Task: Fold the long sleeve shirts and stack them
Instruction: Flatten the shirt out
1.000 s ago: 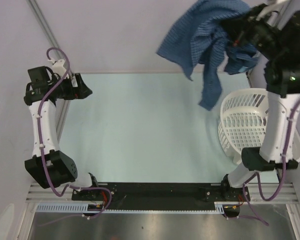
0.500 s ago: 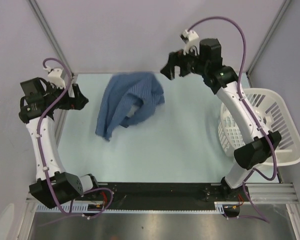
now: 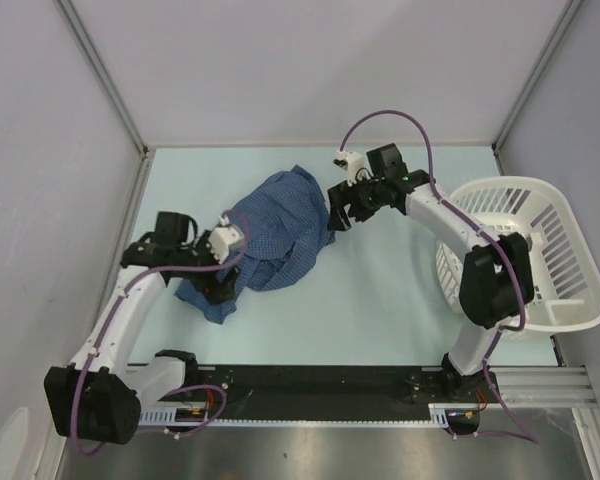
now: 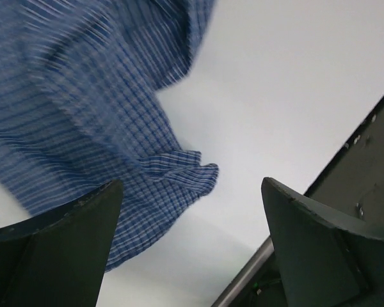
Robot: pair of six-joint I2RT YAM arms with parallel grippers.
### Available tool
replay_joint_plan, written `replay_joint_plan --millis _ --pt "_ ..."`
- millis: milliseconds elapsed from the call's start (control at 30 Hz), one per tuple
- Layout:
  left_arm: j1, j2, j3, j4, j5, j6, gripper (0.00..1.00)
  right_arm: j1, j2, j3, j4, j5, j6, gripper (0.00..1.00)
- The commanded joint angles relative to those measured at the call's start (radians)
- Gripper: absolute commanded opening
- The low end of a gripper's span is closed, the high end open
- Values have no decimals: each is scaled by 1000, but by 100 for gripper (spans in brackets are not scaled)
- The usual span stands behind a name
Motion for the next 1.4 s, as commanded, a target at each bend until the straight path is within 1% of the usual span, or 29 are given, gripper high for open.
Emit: replay_joint_plan --millis 0,100,167,233,333,367,433,467,500,533,567,633,667,700,767,800,867,900,933,967,1033,1067,1200,1267,1367 --pt "-112 51 -121 111 -171 -32 95 4 111 40 45 -60 -4 86" --pt "-123 109 -169 177 -228 -98 95 21 134 34 56 -81 -2 85" --pt "-126 132 -203 226 -286 -125 94 44 141 19 71 -84 4 85" --pt "-124 145 -220 247 -309 -155 92 63 170 8 101 -97 23 85" --pt "-123 178 -211 284 -368 -198 81 73 232 26 139 -91 60 85" --pt "-121 186 -203 296 -377 -209 71 73 246 34 148 -89 79 85" --pt "-110 201 -168 304 -383 -234 56 73 278 69 160 -86 93 84" --pt "-104 206 -151 303 -379 -238 40 70 304 82 164 -91 100 82" --pt "-80 211 -132 300 -368 -247 30 70 318 89 174 -95 112 81" --pt "-63 217 -91 297 -362 -252 15 70 327 109 179 -97 117 79" --pt "-45 221 -68 289 -360 -255 0 73 347 120 182 -97 117 72" --pt "32 232 -1 284 -337 -257 0 70 364 151 188 -86 119 64" --pt "61 240 21 283 -325 -255 0 69 377 186 188 -77 117 57" --pt "122 252 41 281 -319 -264 0 66 378 203 185 -63 114 56" --pt "163 308 93 275 -343 -283 0 66 367 244 161 -61 74 56" --pt "198 330 110 272 -349 -292 0 67 323 237 159 -68 59 57" --pt "226 385 151 264 -343 -330 0 87 260 179 186 -74 -13 59" --pt "247 404 164 269 -339 -350 0 99 190 101 215 -72 -44 60" --pt "256 419 185 273 -337 -364 0 139 165 68 225 -74 -85 61" --pt "262 434 196 275 -334 -399 0 161 142 42 223 -75 -161 63" --pt "275 487 231 281 -326 -418 0 211 106 -18 216 -71 -231 64" --pt "278 503 243 280 -322 -434 0 258 103 -32 210 -75 -302 66" --pt "284 556 294 269 -293 -439 0 392 106 -66 187 -40 -459 73" --pt "282 576 314 258 -287 -436 0 449 130 -73 203 -22 -501 76" --pt "284 582 311 252 -274 -430 0 492 190 -64 245 56 -539 79"
